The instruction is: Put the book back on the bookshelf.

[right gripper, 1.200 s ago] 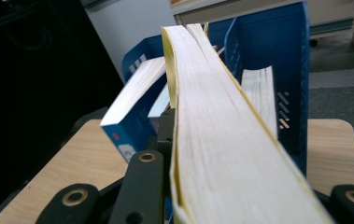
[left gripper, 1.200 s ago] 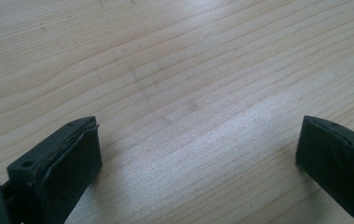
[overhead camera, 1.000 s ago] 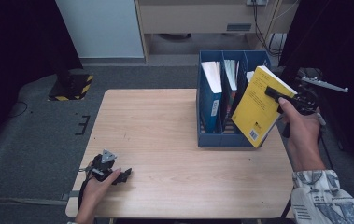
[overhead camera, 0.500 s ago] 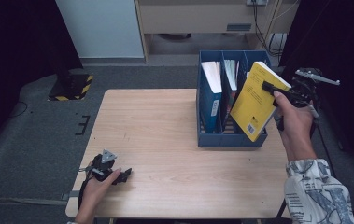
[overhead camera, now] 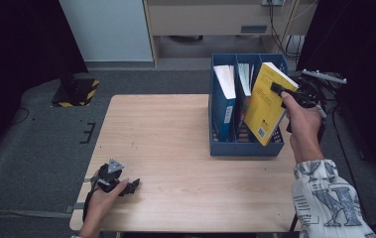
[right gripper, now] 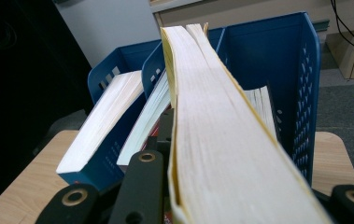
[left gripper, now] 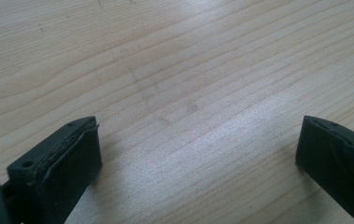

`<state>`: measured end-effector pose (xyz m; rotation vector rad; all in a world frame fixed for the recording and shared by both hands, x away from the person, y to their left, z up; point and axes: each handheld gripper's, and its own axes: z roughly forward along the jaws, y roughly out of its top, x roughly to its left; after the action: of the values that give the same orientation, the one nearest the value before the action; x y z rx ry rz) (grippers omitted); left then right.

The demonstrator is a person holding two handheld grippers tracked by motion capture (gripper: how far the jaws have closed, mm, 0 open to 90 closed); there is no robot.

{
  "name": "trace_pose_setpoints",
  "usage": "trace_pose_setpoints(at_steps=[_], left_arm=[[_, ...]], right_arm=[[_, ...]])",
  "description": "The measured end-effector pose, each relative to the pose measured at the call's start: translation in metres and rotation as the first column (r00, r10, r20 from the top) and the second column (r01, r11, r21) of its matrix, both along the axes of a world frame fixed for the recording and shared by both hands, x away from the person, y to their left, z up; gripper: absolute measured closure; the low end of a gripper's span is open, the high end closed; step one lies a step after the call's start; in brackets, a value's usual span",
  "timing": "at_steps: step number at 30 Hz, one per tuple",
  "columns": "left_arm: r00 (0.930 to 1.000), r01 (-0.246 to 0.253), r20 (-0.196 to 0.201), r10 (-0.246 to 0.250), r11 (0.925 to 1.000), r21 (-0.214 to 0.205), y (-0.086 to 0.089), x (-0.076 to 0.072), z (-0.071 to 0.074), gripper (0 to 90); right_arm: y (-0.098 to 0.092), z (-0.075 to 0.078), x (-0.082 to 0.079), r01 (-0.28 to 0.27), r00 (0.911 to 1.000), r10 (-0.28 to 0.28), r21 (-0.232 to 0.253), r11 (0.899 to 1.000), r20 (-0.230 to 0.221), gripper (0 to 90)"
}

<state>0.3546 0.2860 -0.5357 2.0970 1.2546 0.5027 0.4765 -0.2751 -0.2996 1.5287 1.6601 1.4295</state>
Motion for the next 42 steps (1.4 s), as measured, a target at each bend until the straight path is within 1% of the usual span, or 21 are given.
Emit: trace_pose_setpoints(at_steps=[7,10,17,19,25,29,42], left_arm=[[1.0,0.0,0.0,0.0,1.0,0.0,0.0,0.0,0.0,0.0],[1.0,0.002,-0.001,-0.002,1.0,0.0,0.0,0.0,0.0,0.0],[1.0,0.003,-0.001,-0.003,1.0,0.0,0.0,0.0,0.0,0.0],[1.0,0.003,-0.001,-0.003,1.0,0.001,0.0,0.0,0.0,0.0],[1.0,0.003,-0.001,-0.003,1.0,0.0,0.0,0.0,0.0,0.0],[1.0,0.004,-0.002,-0.004,1.0,0.0,0.0,0.0,0.0,0.0],[1.0,0.004,-0.002,-0.004,1.0,0.0,0.0,0.001,0.0,0.0]], right_arm=[[0.007,-0.003,0.009,0.015,0.9999,-0.015,-0.017,1.0,0.001,74.7],[0.009,-0.003,0.011,0.026,0.9997,-0.026,-0.011,1.0,-0.001,74.8],[0.012,-0.002,0.018,0.05,0.9987,-0.05,0.001,0.999,0.013,74.7],[0.013,-0.003,0.021,0.06,0.9981,-0.06,0.011,0.998,0.017,74.7],[0.015,-0.004,0.026,0.073,0.997,-0.073,0.023,0.997,0.027,74.5],[0.017,-0.005,0.028,0.078,0.9963,-0.079,0.03,0.996,0.033,74.4],[0.022,-0.007,0.031,0.08,0.9961,-0.081,0.029,0.996,0.033,74.1]])
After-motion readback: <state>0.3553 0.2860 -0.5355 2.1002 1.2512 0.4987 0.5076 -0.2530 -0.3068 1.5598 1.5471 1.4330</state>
